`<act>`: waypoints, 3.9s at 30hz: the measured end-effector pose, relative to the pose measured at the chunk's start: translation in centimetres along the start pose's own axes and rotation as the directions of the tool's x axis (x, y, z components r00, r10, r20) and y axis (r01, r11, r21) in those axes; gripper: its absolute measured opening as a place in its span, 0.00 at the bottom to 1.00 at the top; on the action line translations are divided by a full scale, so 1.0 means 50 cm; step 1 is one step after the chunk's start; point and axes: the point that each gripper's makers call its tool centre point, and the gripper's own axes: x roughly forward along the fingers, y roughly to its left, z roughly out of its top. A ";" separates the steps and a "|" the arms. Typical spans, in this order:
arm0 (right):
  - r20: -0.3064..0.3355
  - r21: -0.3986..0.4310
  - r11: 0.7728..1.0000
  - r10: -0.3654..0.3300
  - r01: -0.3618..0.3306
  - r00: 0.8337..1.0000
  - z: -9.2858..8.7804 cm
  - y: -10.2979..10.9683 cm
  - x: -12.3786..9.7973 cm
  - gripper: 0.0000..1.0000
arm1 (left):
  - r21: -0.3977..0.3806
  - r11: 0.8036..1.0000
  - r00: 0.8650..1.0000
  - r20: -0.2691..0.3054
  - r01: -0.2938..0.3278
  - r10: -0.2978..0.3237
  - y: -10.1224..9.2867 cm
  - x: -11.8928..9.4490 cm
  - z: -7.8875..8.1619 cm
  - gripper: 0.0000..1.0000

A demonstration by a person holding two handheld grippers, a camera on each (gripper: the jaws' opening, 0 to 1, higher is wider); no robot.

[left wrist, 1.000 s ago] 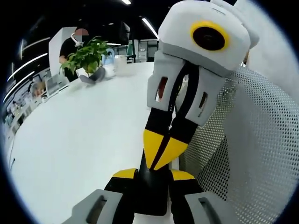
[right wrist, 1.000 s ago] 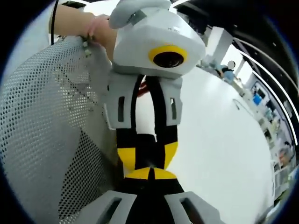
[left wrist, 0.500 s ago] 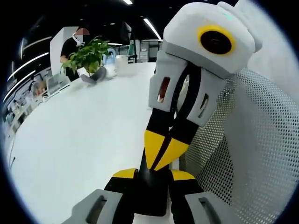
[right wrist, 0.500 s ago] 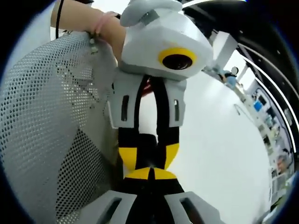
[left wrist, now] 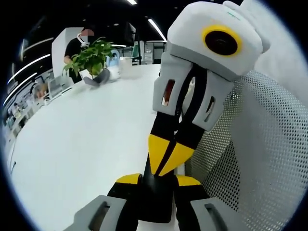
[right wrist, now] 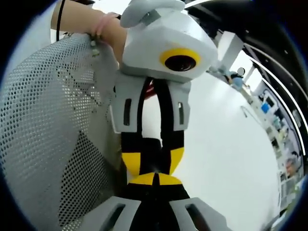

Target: Press the specified remote control buttons in sequence, fully releasing each button before pressing the next.

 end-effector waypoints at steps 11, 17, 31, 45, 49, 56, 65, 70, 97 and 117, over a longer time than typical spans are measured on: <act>-0.005 0.051 0.998 0.025 -0.025 1.000 0.000 -0.001 0.001 0.00 | 0.003 1.000 1.000 -0.003 0.000 0.000 -0.001 0.001 -0.002 0.26; -0.029 0.088 0.996 0.031 -0.029 0.999 0.001 -0.002 0.002 0.00 | 0.004 1.000 1.000 -0.005 -0.002 0.002 -0.001 0.000 -0.002 0.26; 0.018 0.164 0.979 0.119 -0.120 0.993 -0.002 -0.002 -0.002 0.00 | 0.004 1.000 1.000 -0.009 0.003 -0.003 -0.001 0.001 -0.001 0.26; 0.101 0.233 0.964 0.106 -0.127 0.989 -0.004 -0.005 -0.008 0.00 | 0.003 1.000 1.000 -0.009 0.002 -0.002 -0.002 0.002 0.001 0.26; 0.088 0.237 0.964 0.098 -0.116 0.991 -0.013 -0.008 -0.014 0.00 | 0.003 1.000 1.000 -0.008 0.004 -0.004 -0.001 0.002 0.000 0.26; 0.071 0.280 0.954 0.085 -0.101 0.994 -0.028 -0.013 -0.023 0.05 | 0.005 1.000 1.000 -0.005 0.006 -0.006 -0.002 0.003 0.002 0.26; 0.071 0.315 0.945 0.075 -0.093 0.995 -0.043 -0.017 -0.032 0.15 | 0.005 1.000 1.000 -0.004 0.007 -0.007 -0.002 0.002 0.001 0.26; 0.053 0.320 0.944 0.063 -0.077 0.997 -0.052 -0.019 -0.038 0.20 | 0.006 1.000 1.000 -0.003 0.008 -0.008 -0.001 0.002 0.001 0.26; 0.058 0.346 0.934 0.074 -0.090 0.996 -0.066 -0.013 -0.043 0.28 | -0.002 1.000 1.000 0.001 0.003 -0.003 -0.001 0.004 0.002 0.26; -0.030 0.209 0.974 0.090 -0.082 0.995 -0.087 -0.002 -0.035 0.23 | 0.002 1.000 1.000 -0.001 0.002 -0.002 -0.001 0.005 0.003 0.26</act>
